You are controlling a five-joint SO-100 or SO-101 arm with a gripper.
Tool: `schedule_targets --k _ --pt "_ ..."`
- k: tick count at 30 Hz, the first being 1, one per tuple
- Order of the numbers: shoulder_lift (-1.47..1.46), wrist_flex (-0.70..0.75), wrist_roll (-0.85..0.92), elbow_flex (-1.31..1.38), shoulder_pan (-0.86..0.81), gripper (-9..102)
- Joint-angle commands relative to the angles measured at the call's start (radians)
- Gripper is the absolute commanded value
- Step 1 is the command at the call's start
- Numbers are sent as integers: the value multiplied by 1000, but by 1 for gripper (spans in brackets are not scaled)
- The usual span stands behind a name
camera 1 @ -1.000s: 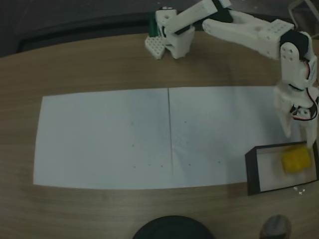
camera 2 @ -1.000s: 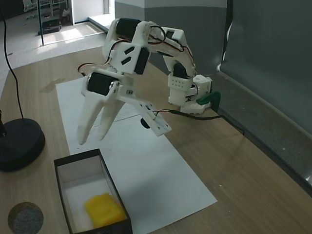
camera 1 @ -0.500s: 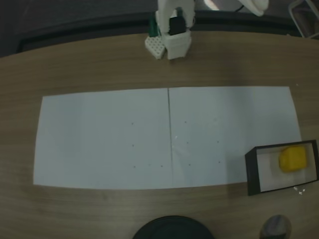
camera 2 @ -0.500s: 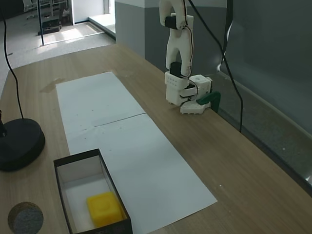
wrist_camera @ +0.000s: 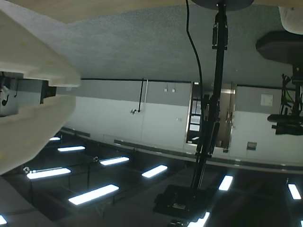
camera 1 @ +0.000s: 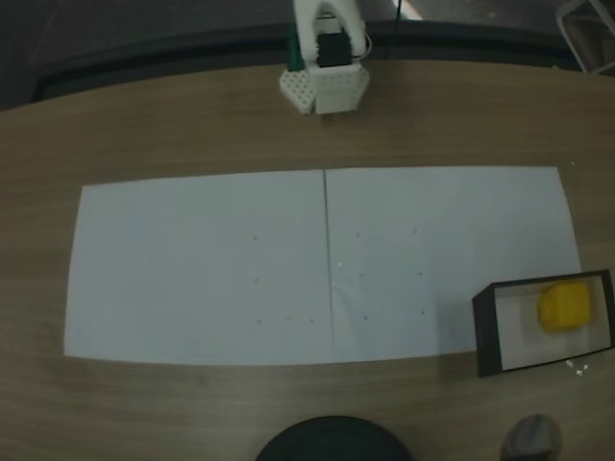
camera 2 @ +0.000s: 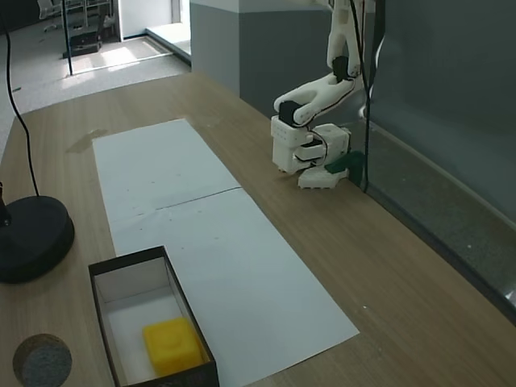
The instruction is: Grab a yellow square and put it in the box.
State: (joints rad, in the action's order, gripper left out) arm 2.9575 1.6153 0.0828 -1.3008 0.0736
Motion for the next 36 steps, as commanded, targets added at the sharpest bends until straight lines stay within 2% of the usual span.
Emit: schedule_targets --k 1,5,10,13,19,23,29,36 --pt "183 -123 2 -190 -3 0" --pt "370 -222 2 -420 -3 0" --pt "525 -238 2 -589 -3 0" --pt "518 -245 2 -669 -20 0" --pt "518 -486 -8 -974 -150 0" --pt "518 -609 -8 -1241 -160 0" --pt "518 -644 -5 -1511 -156 0" --pt "518 -649 -9 -1687 -121 0"
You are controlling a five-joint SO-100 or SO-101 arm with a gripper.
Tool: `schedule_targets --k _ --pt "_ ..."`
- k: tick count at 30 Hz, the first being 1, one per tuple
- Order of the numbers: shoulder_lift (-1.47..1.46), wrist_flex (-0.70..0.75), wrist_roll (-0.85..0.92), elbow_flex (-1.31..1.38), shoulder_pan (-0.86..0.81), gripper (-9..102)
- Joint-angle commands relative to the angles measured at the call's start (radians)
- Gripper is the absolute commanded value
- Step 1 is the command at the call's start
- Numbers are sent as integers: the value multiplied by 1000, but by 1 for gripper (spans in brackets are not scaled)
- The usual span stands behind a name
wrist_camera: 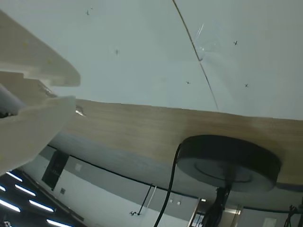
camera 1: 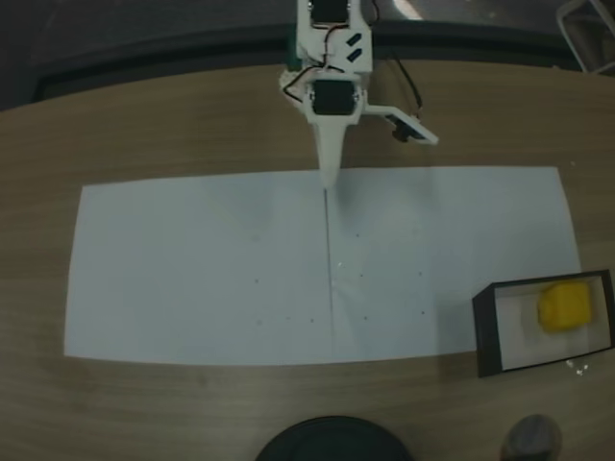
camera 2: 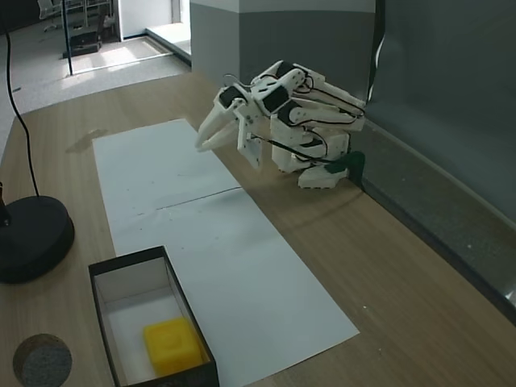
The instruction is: Grab a yellow square and put it in the box.
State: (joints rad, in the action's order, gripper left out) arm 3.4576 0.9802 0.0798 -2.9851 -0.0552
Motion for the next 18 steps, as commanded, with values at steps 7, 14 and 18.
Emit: schedule_targets --k 7,14,18 --pt "17 -11 -6 -106 9 0" --pt "17 285 -6 -23 54 0" --pt "17 311 -6 -15 91 0"
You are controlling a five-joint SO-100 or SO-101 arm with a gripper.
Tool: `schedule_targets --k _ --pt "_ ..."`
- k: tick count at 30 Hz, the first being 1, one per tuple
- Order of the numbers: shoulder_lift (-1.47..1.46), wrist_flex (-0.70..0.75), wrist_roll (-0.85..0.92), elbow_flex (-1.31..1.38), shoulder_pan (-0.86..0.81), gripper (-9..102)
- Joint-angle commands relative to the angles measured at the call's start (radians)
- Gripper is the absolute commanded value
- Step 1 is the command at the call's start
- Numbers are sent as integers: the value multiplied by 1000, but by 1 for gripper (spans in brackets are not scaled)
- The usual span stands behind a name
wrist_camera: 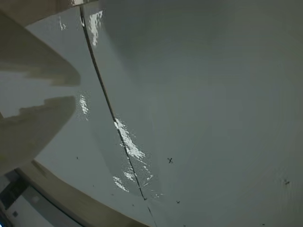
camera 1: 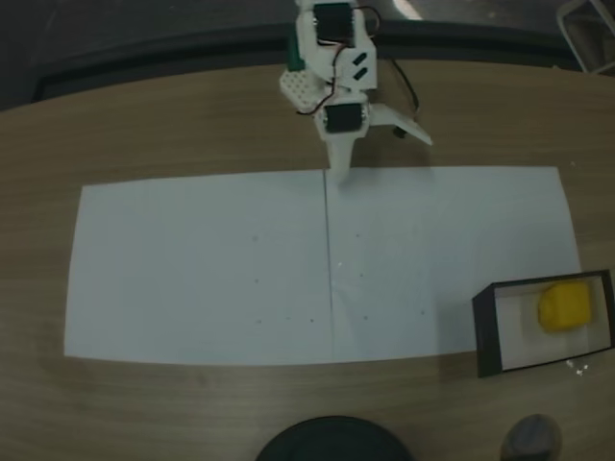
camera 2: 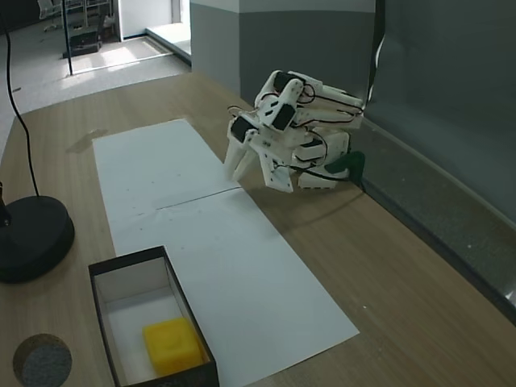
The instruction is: Grab a yellow square and put it in the box.
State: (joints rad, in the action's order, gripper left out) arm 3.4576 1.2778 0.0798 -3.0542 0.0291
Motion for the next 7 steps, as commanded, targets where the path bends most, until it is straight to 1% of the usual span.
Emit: schedule_targets --k 1,7 --pt "17 14 -6 54 5 0" --pt "17 14 -6 54 9 0"
